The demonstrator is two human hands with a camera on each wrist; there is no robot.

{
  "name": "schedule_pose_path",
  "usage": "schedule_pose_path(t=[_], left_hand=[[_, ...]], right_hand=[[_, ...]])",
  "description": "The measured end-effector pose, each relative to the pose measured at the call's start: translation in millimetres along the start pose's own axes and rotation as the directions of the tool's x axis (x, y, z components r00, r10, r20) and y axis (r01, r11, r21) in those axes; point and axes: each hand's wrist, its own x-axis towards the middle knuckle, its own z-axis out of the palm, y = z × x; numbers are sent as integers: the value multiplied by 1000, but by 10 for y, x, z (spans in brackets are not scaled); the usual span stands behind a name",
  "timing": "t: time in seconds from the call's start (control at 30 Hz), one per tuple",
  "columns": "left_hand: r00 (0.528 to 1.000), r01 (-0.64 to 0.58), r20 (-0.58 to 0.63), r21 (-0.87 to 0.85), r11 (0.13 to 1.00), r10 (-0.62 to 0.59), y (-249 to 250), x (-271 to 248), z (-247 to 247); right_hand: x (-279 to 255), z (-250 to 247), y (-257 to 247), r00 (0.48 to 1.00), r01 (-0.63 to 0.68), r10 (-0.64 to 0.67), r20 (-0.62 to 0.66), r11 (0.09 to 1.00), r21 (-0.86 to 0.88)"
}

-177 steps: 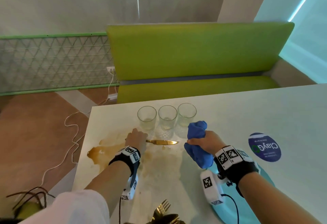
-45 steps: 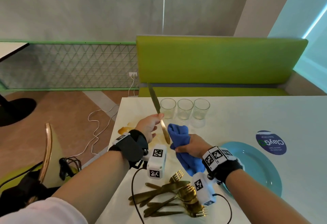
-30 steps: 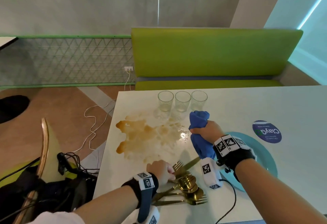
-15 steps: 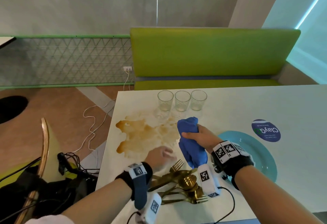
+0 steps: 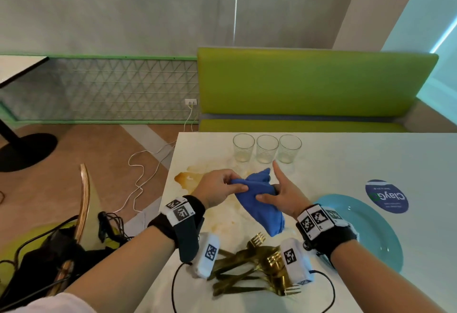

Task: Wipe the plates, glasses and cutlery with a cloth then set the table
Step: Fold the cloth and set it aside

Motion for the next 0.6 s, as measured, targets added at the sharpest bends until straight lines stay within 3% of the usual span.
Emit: schedule_pose_path(t=[0.17, 0.37, 0.5, 0.6], left_hand=[[946, -142, -242, 281, 949, 213, 121, 74, -181], [883, -234, -315, 346, 909, 348, 349, 82, -286], [789, -316, -412, 365, 876, 456, 449, 79, -357], [730, -384, -394, 438, 813, 558, 537, 88, -382]], right_hand=[[10, -28, -118, 988, 82, -89, -123, 994, -67], [-46, -68, -376, 970, 172, -200, -138, 966, -192], [-28, -168, -494, 965, 176, -201, -167, 973, -152], [-19, -205, -582, 946, 233, -264, -189, 958, -169]])
